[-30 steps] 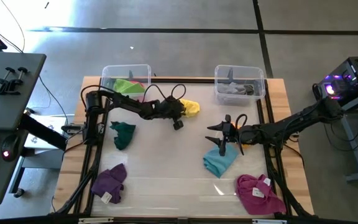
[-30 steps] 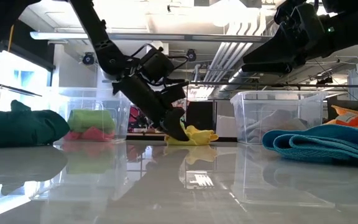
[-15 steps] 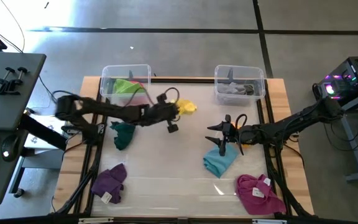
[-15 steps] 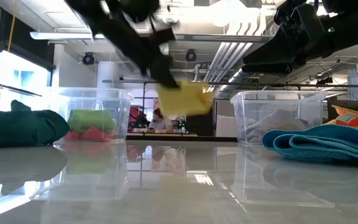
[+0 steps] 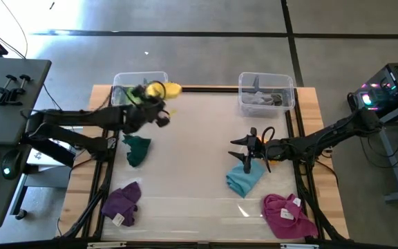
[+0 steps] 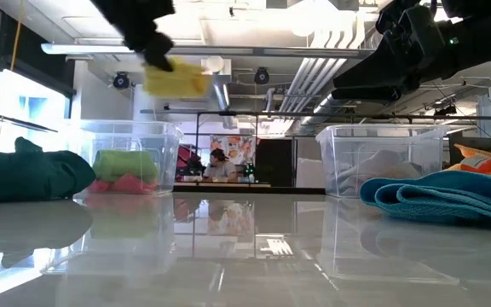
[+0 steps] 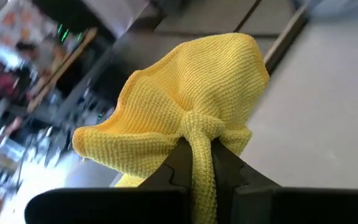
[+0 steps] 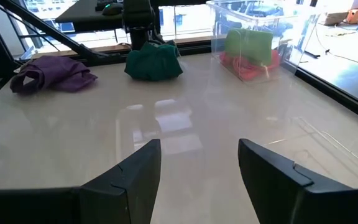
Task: Sort towels by color in basket
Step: Put the yellow microfiber cloth into the left transparent bin, then put the dark green microfiber cloth into the right transparent bin
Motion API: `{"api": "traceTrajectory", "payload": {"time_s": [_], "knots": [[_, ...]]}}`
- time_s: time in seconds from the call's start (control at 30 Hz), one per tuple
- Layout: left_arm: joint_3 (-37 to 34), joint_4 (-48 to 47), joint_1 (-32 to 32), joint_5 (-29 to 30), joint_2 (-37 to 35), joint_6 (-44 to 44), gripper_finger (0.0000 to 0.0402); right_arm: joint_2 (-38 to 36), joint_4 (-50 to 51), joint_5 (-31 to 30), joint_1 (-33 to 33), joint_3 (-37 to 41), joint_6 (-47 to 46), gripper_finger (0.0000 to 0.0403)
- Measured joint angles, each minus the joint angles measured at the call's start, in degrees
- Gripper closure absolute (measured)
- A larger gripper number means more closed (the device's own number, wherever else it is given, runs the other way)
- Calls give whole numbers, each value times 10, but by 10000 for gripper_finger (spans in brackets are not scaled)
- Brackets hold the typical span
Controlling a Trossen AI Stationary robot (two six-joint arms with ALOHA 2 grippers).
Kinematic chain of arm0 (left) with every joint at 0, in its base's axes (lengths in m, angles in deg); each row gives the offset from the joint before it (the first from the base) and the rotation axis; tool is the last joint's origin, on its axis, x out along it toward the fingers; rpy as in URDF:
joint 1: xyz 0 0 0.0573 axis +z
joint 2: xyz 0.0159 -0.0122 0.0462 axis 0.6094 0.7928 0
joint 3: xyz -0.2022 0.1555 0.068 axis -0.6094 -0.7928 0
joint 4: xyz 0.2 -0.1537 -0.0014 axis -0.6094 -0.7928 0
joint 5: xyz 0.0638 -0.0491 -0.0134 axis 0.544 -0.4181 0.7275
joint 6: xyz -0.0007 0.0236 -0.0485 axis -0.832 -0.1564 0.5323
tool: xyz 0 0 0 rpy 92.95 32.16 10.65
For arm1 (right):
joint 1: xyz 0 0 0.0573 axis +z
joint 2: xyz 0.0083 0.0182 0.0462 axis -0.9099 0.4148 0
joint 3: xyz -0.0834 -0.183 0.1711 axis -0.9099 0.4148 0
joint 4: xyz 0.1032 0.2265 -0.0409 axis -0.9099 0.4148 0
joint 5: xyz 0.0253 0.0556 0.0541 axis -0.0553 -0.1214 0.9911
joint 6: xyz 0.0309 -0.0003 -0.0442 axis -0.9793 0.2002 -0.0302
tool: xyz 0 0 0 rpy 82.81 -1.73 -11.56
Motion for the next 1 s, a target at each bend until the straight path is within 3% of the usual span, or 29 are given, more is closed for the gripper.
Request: {"api": "traceTrajectory", "payload": {"time_s": [0.13,0.3,0.53,0.8,1.0], "knots": [[-29,-28,58,1,-32,27,385,0,0,0,0,0,0,194],[-80,2,126,-7,-44,44,367,0,1,-1,0,0,0,194],[-140,85,192,-66,-44,44,297,0,2,-2,0,0,0,194],[-144,112,218,-78,-44,58,215,0,3,-3,0,0,-1,194],[-144,129,204,-81,-44,69,191,0,4,-9,0,0,-1,194]]}}
